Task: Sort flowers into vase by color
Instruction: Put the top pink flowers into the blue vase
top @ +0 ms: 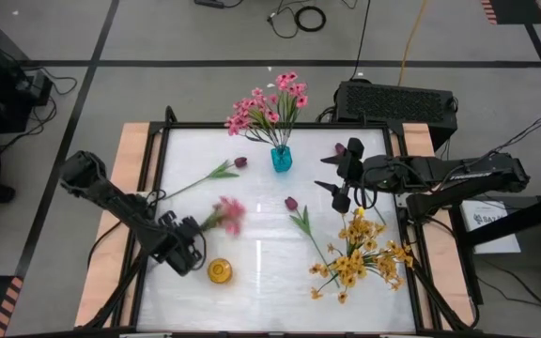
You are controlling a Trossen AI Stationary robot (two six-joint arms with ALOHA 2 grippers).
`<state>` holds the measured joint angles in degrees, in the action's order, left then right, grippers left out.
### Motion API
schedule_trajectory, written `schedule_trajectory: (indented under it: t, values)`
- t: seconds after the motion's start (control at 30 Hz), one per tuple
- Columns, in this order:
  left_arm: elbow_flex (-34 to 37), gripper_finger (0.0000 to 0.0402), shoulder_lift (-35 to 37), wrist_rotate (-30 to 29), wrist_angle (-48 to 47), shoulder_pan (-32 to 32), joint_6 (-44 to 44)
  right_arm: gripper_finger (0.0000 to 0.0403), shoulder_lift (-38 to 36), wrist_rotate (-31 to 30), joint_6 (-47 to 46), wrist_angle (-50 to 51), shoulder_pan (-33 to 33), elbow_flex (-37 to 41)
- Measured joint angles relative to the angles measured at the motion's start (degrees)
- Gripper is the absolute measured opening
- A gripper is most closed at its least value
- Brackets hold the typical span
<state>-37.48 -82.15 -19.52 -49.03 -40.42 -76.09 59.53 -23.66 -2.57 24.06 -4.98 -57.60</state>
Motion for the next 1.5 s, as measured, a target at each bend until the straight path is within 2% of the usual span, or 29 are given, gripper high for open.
schedule_trajectory:
  t: [0.2,0.47,0.6,0.73,0.9,1.1,1.33,1.5]
  values:
    - [-4.36,0.0012,6.05,-9.44,-7.73,3.76,2.63,0.0285,0.0,0.36,-0.01,-0.71,0.01,0.0]
    - [-12.55,0.0012,12.41,-23.65,-6.49,8.23,15.02,0.0285,-0.02,8.33,-1.01,-2.93,0.0,1.78]
    - [-15.68,0.0012,13.93,-30.15,1.22,10.58,26.77,0.0285,0.21,10.75,-1.51,-8.24,-0.01,4.29]
    - [-18.02,0.0012,14.62,-32.79,17.53,13.69,42.67,0.0285,0.82,14.11,-1.03,-17.23,0.0,7.64]
    - [-18.19,0.0012,14.05,-30.25,44.17,17.27,64.56,0.0285,1.66,17.63,0.52,-25.63,-0.01,9.14]
    - [-18.2,0.0012,13.21,-24.72,66.36,21.32,81.42,0.0285,1.65,17.62,1.26,-30.8,-0.01,9.17]
    - [-18.2,0.0012,8.02,-8.7,88.42,28.0,88.93,0.0276,3.89,18.09,4.84,-32.87,0.94,4.91]
    - [-18.18,0.0012,3.97,-2.54,91.99,31.77,88.6,0.0265,7.29,19.65,5.7,-32.9,1.65,0.12]
